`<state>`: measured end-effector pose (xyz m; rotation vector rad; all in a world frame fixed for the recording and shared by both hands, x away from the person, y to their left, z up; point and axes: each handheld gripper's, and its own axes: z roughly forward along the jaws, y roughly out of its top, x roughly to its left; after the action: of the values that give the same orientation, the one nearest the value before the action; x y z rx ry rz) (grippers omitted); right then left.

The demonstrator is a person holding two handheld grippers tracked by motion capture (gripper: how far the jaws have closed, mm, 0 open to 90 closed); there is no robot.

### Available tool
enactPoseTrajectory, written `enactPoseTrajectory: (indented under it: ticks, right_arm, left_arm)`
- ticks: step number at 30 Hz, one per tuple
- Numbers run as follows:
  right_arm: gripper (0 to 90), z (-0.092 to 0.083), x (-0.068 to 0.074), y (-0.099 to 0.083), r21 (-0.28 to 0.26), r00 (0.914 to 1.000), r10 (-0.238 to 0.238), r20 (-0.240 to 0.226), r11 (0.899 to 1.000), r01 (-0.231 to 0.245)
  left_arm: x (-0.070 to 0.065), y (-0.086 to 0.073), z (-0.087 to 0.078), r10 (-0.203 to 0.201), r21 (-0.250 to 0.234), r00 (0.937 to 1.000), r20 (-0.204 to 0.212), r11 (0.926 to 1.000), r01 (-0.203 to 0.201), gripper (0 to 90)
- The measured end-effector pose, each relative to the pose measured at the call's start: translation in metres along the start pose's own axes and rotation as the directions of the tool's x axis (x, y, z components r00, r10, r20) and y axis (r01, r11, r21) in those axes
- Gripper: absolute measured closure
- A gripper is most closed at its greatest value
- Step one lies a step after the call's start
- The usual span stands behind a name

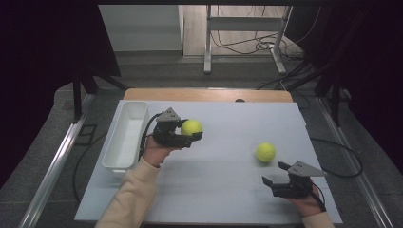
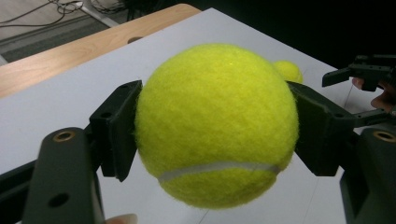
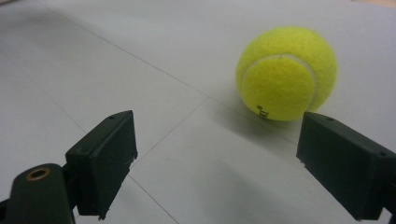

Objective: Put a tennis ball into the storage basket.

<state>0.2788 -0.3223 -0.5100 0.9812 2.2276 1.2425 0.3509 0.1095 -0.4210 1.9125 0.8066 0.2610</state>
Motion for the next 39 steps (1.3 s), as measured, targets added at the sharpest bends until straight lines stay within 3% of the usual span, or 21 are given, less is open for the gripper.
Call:
enactPoseTrajectory:
  ticks: [39]
  right_arm:
    - [12.9, 0.0, 0.0, 0.0, -0.002, 1.0, -0.007, 0.005, 1.0, 0.007]
  left_arm:
    - [0.024, 0.0, -0.038, -0.056, -0.069, 0.9948, -0.085, 0.9964, 0.05, 26.3]
